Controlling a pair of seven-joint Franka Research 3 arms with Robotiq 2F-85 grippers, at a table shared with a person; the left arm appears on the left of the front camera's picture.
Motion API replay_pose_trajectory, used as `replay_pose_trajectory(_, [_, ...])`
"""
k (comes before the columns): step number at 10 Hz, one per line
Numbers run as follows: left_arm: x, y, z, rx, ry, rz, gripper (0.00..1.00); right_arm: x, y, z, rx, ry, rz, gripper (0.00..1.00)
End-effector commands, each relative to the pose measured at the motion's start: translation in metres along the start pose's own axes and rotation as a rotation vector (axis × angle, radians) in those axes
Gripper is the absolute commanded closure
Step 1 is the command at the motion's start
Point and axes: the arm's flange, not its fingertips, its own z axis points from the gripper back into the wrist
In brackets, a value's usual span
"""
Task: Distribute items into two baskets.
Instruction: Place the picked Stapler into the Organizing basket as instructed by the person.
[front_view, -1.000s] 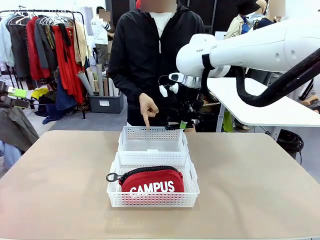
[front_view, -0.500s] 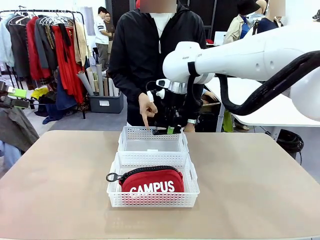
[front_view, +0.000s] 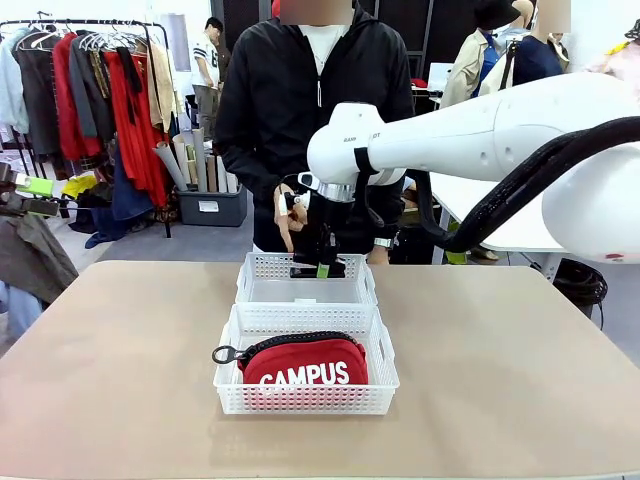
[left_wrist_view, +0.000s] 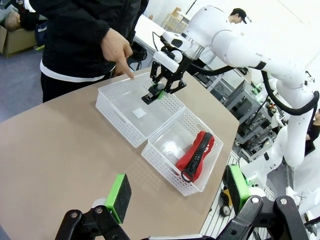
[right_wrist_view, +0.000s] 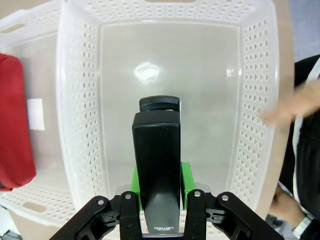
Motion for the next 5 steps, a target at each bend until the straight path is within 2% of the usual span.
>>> replay_pose_trajectory(1, [0.000, -0.001, 0.001, 0.000, -0.004, -0.002, 0.00, 0.011, -0.011, 0.000, -0.059, 0.028, -0.029, 1.00])
replay_pose_trajectory(5, [0.000, -0.001, 0.001, 0.000, -0.004, -0.002, 0.00, -0.003, -0.019, -0.017, -0.039, 0.016, -0.044, 1.00])
